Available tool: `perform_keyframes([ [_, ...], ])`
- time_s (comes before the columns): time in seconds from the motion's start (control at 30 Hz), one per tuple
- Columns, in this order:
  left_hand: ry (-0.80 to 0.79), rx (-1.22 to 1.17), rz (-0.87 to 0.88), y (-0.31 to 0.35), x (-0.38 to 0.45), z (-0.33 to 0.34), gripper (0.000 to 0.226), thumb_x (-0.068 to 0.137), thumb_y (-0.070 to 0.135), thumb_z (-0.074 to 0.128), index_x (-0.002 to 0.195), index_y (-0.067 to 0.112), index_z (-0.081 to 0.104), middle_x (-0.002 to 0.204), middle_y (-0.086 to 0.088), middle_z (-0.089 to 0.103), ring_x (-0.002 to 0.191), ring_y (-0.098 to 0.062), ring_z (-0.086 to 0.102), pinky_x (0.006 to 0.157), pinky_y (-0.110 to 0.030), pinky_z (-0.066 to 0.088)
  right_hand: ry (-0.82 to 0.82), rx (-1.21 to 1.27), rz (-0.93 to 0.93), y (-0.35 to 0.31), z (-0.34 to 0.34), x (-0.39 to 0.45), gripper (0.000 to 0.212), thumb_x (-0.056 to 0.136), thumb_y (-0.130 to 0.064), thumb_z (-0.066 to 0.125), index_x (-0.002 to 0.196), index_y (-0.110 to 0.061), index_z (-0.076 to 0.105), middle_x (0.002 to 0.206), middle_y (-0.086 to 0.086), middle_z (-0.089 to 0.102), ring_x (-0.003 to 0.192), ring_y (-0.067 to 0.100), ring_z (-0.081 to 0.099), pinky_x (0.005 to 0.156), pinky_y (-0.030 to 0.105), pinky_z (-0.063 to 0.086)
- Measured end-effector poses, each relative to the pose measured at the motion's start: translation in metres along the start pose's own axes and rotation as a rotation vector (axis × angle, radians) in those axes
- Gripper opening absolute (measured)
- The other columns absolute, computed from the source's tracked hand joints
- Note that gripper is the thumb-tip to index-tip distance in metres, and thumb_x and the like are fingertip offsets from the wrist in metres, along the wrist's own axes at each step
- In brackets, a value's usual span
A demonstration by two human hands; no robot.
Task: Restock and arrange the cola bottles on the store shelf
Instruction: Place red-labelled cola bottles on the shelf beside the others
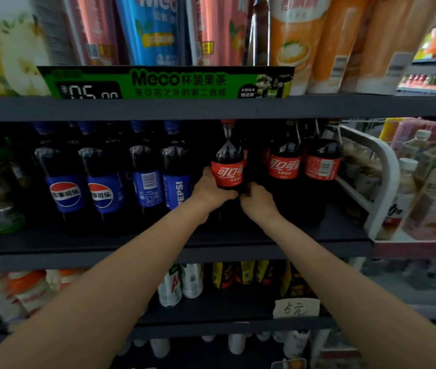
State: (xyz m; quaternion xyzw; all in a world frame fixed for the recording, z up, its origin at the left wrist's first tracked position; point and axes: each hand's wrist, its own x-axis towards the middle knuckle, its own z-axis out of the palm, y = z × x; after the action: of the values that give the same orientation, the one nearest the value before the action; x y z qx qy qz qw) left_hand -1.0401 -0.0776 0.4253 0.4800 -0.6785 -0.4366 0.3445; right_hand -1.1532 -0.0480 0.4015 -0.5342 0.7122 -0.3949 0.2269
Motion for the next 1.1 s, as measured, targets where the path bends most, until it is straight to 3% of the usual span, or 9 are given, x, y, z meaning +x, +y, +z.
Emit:
perform_keyframes([
  [0.07, 0.001, -0.011, 0.000, -0.002, 0.006, 0.005, 0.081, 0.078, 0.006, 0.068, 0.143, 0.016, 0.019, 0.134, -0.011, 0.048, 0.122, -0.024, 0.048, 0.100, -0.034, 0.043, -0.139, -0.019, -0.044, -0.003, -0.002, -0.005, 0.045, 0.091, -0.012, 0.052, 0.133, -0.007, 0.036, 0.121, 0.012, 0.055, 0.094, 0.016, 0.052, 0.064, 0.020, 0.044],
  [0.13, -0.043, -0.025, -0.019, -0.004, 0.011, 0.010, 0.083, 0.079, 0.003, 0.066, 0.144, 0.015, 0.016, 0.135, -0.012, 0.047, 0.124, -0.024, 0.046, 0.099, -0.031, 0.040, -0.234, -0.035, -0.023, -0.002, -0.002, -0.005, 0.069, 0.086, -0.015, 0.062, 0.142, -0.011, 0.022, 0.130, 0.009, 0.050, 0.110, 0.018, 0.052, 0.081, 0.021, 0.044],
  [0.37, -0.130, -0.149, -0.133, -0.015, 0.023, 0.022, 0.075, 0.083, -0.006, 0.051, 0.146, 0.015, 0.018, 0.139, -0.013, 0.044, 0.128, -0.025, 0.041, 0.097, -0.028, 0.036, -0.203, 0.072, 0.070, 0.006, 0.010, 0.007, 0.091, 0.089, -0.021, 0.062, 0.150, -0.014, -0.005, 0.151, 0.009, 0.031, 0.133, 0.024, 0.039, 0.098, 0.026, 0.039],
  [0.5, -0.102, -0.215, -0.155, -0.017, 0.033, 0.026, 0.068, 0.082, -0.008, 0.046, 0.143, 0.014, 0.026, 0.136, -0.013, 0.047, 0.126, -0.024, 0.043, 0.092, -0.028, 0.036, -0.197, 0.159, 0.105, 0.004, 0.017, 0.013, 0.090, 0.092, -0.020, 0.058, 0.149, -0.017, -0.010, 0.152, 0.009, 0.030, 0.133, 0.023, 0.039, 0.090, 0.021, 0.037],
  [0.63, -0.069, -0.251, -0.168, -0.017, 0.043, 0.029, 0.065, 0.080, -0.009, 0.045, 0.139, 0.014, 0.032, 0.133, -0.014, 0.049, 0.123, -0.026, 0.044, 0.090, -0.029, 0.038, -0.186, 0.150, 0.122, 0.003, 0.018, 0.023, 0.090, 0.093, -0.022, 0.057, 0.149, -0.016, -0.013, 0.153, 0.010, 0.027, 0.136, 0.023, 0.036, 0.102, 0.025, 0.036],
  [0.8, -0.055, -0.265, -0.160, -0.016, 0.058, 0.034, 0.068, 0.084, -0.005, 0.044, 0.146, 0.015, 0.024, 0.143, -0.012, 0.042, 0.131, -0.027, 0.040, 0.106, -0.036, 0.034, -0.170, 0.173, 0.128, 0.005, 0.020, 0.039, 0.087, 0.094, -0.021, 0.055, 0.149, -0.015, -0.012, 0.153, 0.011, 0.028, 0.135, 0.024, 0.037, 0.106, 0.029, 0.035],
  [0.9, -0.065, -0.271, -0.168, -0.016, 0.064, 0.038, 0.062, 0.089, 0.001, 0.043, 0.146, 0.017, 0.024, 0.143, -0.012, 0.042, 0.130, -0.025, 0.041, 0.105, -0.033, 0.034, -0.158, 0.192, 0.149, 0.009, 0.022, 0.050, 0.082, 0.096, -0.017, 0.050, 0.149, -0.015, -0.013, 0.154, 0.011, 0.024, 0.137, 0.023, 0.034, 0.107, 0.029, 0.033],
  [1.1, -0.085, -0.321, -0.138, -0.015, 0.081, 0.044, 0.058, 0.094, 0.024, 0.050, 0.146, 0.022, 0.024, 0.145, -0.008, 0.040, 0.131, -0.022, 0.041, 0.110, -0.035, 0.033, -0.111, 0.168, 0.170, 0.012, 0.027, 0.069, 0.066, 0.100, -0.018, 0.039, 0.150, -0.011, -0.005, 0.148, 0.013, 0.034, 0.129, 0.024, 0.043, 0.093, 0.026, 0.039],
])
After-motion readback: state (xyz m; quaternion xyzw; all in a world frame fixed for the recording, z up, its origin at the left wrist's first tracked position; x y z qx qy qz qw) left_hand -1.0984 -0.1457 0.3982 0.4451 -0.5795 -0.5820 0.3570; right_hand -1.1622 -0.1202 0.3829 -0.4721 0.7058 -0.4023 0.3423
